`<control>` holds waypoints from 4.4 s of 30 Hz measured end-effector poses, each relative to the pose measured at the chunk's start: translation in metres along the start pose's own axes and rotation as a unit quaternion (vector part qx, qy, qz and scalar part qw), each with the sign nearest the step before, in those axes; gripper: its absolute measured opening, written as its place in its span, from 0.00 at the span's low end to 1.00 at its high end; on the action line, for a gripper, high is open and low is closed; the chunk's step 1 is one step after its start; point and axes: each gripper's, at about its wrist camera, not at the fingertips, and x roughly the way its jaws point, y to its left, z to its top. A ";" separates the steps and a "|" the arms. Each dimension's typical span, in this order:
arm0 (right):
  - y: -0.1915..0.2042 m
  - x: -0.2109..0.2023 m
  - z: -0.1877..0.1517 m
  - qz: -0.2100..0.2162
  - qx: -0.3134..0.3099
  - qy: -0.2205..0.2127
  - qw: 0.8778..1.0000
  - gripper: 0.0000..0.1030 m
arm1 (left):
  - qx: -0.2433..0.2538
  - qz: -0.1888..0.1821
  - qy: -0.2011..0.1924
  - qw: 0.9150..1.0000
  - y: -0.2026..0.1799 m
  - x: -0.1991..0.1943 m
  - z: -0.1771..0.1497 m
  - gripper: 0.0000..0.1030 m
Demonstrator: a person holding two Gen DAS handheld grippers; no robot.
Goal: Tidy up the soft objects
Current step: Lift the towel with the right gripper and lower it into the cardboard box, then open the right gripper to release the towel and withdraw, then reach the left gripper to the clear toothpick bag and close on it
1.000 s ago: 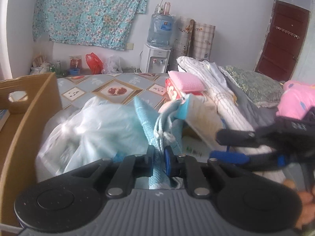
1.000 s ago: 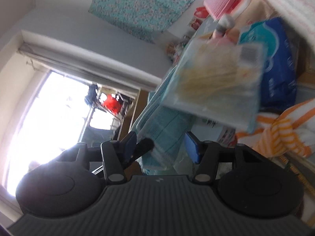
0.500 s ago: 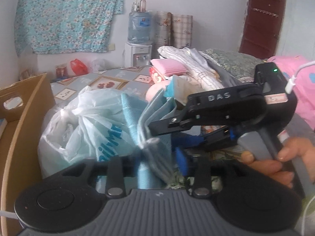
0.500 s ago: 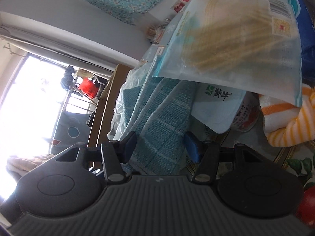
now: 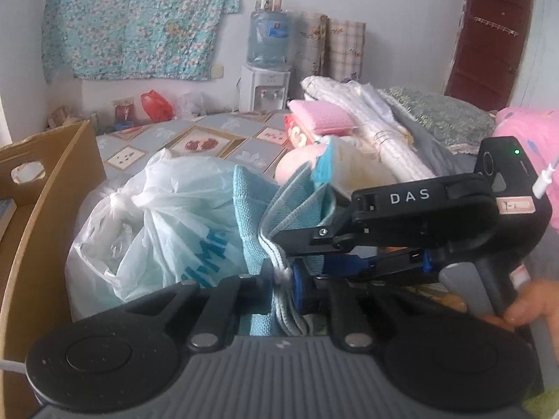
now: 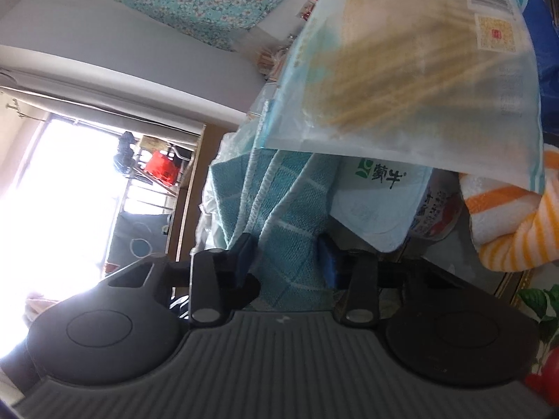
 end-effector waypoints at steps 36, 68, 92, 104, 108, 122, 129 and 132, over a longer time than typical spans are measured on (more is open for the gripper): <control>0.285 0.161 -0.036 0.033 -0.164 0.123 0.978 0.37 | -0.075 0.099 -0.043 0.991 0.205 -0.165 0.053 0.10; 0.222 0.414 0.037 -0.155 -0.071 0.180 0.969 0.43 | -0.148 0.178 0.189 0.954 0.358 0.038 0.078 0.13; 0.278 0.222 0.053 0.000 -0.142 0.124 0.982 0.61 | -0.139 0.128 0.081 0.979 0.272 -0.091 0.077 0.52; 0.207 -0.069 0.056 -0.119 -0.165 -0.048 0.978 0.71 | 0.007 -0.007 0.039 0.999 0.108 -0.100 0.095 0.72; 0.156 -0.113 0.055 -0.142 -0.117 -0.086 0.979 0.71 | 0.050 -0.034 0.060 0.996 0.061 -0.066 0.099 0.72; 0.005 -0.111 0.072 -0.150 0.017 -0.102 0.983 0.62 | 0.068 -0.082 0.162 0.981 -0.028 0.049 0.110 0.57; 0.009 -0.090 0.111 -0.130 -0.021 -0.108 0.985 0.55 | 0.056 -0.118 0.185 0.974 -0.036 0.061 0.094 0.52; 0.006 -0.075 0.126 -0.134 -0.035 -0.099 0.985 0.51 | 0.051 -0.126 0.206 0.969 -0.043 0.076 0.087 0.44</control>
